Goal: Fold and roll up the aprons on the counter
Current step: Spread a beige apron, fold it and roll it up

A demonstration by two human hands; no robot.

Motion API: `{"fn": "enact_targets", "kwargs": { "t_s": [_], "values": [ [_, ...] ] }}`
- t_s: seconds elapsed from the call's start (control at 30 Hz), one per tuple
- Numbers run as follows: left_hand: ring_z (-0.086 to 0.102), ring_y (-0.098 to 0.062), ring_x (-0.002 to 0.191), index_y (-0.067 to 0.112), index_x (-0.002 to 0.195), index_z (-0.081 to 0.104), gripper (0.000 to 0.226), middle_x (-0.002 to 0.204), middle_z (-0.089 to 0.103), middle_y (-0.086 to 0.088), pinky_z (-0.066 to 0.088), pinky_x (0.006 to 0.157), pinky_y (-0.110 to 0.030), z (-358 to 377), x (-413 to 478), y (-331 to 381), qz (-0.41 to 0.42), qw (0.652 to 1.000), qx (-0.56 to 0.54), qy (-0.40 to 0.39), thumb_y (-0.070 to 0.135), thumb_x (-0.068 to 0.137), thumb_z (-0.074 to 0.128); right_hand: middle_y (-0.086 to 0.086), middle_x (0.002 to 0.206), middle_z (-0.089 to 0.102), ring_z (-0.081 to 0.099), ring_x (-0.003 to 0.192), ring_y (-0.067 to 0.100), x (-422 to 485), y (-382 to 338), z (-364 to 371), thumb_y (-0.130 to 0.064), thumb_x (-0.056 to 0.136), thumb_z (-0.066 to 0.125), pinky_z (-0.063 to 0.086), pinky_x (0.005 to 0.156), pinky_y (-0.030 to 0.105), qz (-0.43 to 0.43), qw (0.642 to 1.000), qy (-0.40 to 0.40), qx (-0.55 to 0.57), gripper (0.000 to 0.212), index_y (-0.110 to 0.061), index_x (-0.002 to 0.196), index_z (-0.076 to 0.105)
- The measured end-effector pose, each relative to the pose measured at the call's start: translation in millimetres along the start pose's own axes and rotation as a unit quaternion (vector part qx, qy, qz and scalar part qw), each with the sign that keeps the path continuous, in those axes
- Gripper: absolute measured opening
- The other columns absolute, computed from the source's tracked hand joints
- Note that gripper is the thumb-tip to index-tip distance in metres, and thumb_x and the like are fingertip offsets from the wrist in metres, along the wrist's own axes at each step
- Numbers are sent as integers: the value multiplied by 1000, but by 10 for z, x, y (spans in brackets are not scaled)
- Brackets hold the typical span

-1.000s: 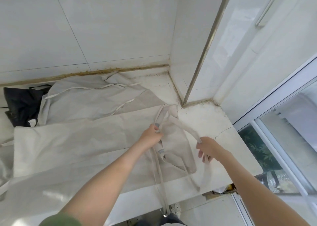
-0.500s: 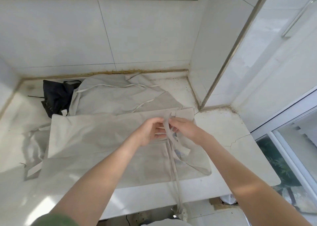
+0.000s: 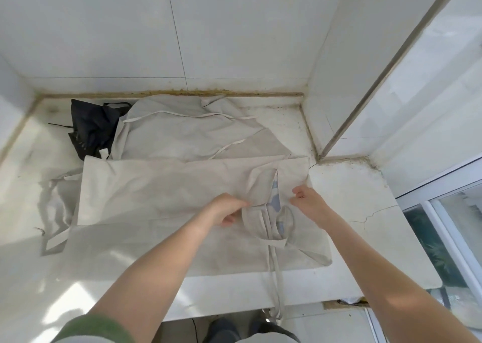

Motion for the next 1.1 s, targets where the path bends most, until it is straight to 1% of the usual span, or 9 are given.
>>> {"fn": "enact_targets", "kwargs": {
  "t_s": [0.13,0.23,0.37,0.5,0.63,0.8,0.9,1.03,1.1],
  "values": [
    [52,-15,55,12,74,61,9,67,58,-6,46,57,-23,179,55,62,47,998,45,-17,11,82,65,8,119,45,49,105,20,58,154,44,-15,91,59,37,86,25,3,1000,-19,-3,37,-9,127,50],
    [62,-25,71,9,79,60,10,78,61,-10,52,64,-32,147,57,175,93,993,76,2,1,76,55,6,111,41,50,101,20,107,197,56,-9,89,60,36,83,21,-8,1000,0,3,31,-5,120,55],
    [63,-32,78,7,86,53,13,97,66,-17,53,53,-32,-79,75,200,92,992,58,70,-2,80,47,6,111,39,47,95,17,153,194,80,-6,87,60,38,77,21,-8,1000,-13,-7,30,-9,115,53],
    [55,-36,116,0,122,47,32,125,56,-22,46,90,-38,-431,68,130,72,945,256,191,10,92,45,6,112,39,47,91,19,199,188,123,-9,88,56,38,61,17,-3,999,-29,-12,23,-20,107,50],
    [40,-33,126,6,130,39,43,134,41,-16,36,101,-38,-598,28,109,65,880,393,257,22,91,50,9,111,46,48,92,20,246,216,106,-6,88,54,38,64,21,-3,1000,4,-13,20,-11,107,54],
    [36,-34,121,7,124,45,42,126,39,-16,33,102,-38,-345,88,475,176,892,347,229,17,84,53,20,114,50,49,106,36,257,314,-130,1,85,50,37,81,35,9,985,173,14,21,0,106,48],
    [38,-31,122,10,124,47,35,128,41,-13,32,101,-35,-46,187,723,219,885,370,181,17,89,50,20,117,50,47,111,36,305,366,-255,-10,90,54,37,89,38,44,980,191,31,30,4,117,49],
    [40,-30,123,14,128,49,34,132,45,-12,33,99,-35,378,375,1118,269,862,402,151,16,94,45,7,74,54,51,76,27,450,358,-325,-22,93,49,36,60,32,50,992,115,26,21,-9,76,51],
    [42,-31,123,18,132,47,36,130,46,-12,35,99,-37,543,474,1327,265,840,446,161,15,97,40,2,69,52,50,71,24,500,373,-358,-22,92,50,35,55,26,43,993,108,30,24,-13,70,48]
  ]
}}
Point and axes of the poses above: each hand's wrist, its own x-axis towards the middle knuckle, its own z-axis out of the palm, y = z × x, the point moved 4 cm from there along x, towards the middle knuckle
